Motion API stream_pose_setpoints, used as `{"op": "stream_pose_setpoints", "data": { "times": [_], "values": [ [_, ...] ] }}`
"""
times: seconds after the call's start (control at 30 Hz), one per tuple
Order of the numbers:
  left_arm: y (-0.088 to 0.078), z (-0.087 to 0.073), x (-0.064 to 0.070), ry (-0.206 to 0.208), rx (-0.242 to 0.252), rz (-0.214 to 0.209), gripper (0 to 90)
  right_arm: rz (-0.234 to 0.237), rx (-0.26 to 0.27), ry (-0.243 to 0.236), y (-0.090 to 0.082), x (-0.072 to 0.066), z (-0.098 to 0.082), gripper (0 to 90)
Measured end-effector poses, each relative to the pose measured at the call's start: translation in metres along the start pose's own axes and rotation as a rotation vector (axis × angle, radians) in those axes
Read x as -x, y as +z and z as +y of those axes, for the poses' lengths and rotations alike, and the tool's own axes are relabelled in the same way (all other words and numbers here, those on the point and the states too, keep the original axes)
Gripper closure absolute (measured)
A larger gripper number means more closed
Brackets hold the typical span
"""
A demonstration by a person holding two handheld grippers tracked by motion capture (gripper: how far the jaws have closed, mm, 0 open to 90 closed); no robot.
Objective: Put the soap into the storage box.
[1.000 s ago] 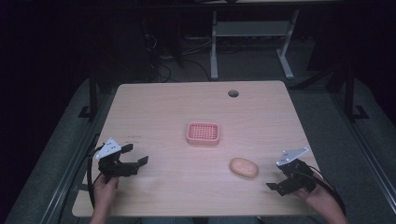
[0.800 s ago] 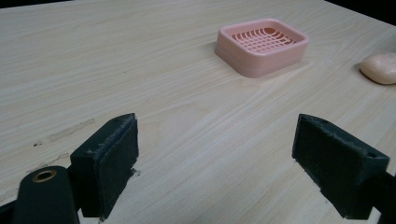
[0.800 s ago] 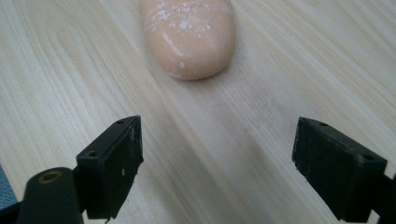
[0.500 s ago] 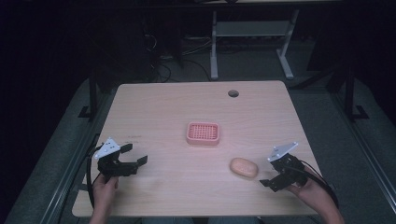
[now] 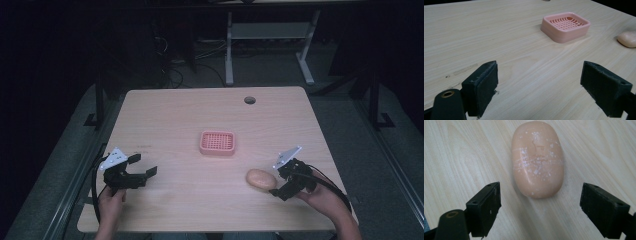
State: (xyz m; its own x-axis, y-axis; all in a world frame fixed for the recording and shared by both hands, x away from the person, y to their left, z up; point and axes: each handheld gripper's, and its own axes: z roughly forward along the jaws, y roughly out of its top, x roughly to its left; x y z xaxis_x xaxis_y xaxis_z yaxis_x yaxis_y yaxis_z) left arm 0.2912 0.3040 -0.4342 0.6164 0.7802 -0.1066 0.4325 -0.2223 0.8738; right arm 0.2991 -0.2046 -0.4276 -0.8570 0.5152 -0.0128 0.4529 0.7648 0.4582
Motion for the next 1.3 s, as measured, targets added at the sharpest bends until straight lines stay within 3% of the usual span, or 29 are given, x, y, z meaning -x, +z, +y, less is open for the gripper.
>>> {"op": "stream_pose_setpoints", "data": {
  "times": [0.8, 1.3],
  "values": [
    [-0.001, 0.0, -0.003, -0.009, 0.011, 0.001, 14.3, 0.026, -0.096, -0.079, 0.017, -0.004, 0.035, 16.6],
    [-0.001, 0.0, -0.002, -0.007, 0.012, -0.005, 14.3, 0.041, -0.154, -0.083, 0.032, -0.002, 0.045, 17.1]
  ]
}}
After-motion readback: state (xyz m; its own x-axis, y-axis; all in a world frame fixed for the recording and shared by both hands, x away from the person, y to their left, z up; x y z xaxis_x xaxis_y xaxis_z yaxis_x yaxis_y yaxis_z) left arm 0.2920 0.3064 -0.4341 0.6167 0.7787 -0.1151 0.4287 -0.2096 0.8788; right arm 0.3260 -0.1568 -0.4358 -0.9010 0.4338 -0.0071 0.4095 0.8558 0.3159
